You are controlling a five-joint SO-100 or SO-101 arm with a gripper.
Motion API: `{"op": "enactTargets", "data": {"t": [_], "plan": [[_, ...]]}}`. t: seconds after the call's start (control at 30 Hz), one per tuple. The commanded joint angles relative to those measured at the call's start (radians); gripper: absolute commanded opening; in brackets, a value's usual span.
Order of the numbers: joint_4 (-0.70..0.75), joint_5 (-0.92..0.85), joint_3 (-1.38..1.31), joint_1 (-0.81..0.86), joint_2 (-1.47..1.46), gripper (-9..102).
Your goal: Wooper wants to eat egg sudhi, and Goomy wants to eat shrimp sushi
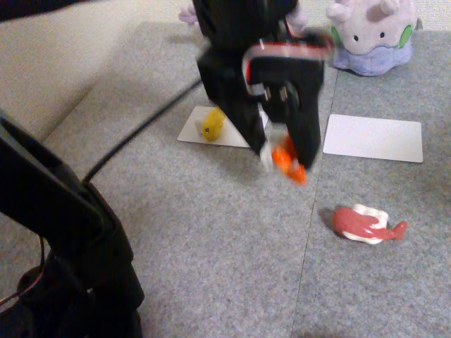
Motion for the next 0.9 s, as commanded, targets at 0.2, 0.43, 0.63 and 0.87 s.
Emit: {"op": "enactTargets", "data": {"t": [0.2, 0.43, 0.63, 0.87], "plan": [[0.097, 0.054, -0.333, -0.075, 0.043, 6], [0.080, 0.052, -0.503, -0.106, -0.086, 6], [0.080, 0.034, -0.718, -0.107, -0.368, 6], [0.087, -0.069, -1.029, -0.109, -0.647, 6]]}}
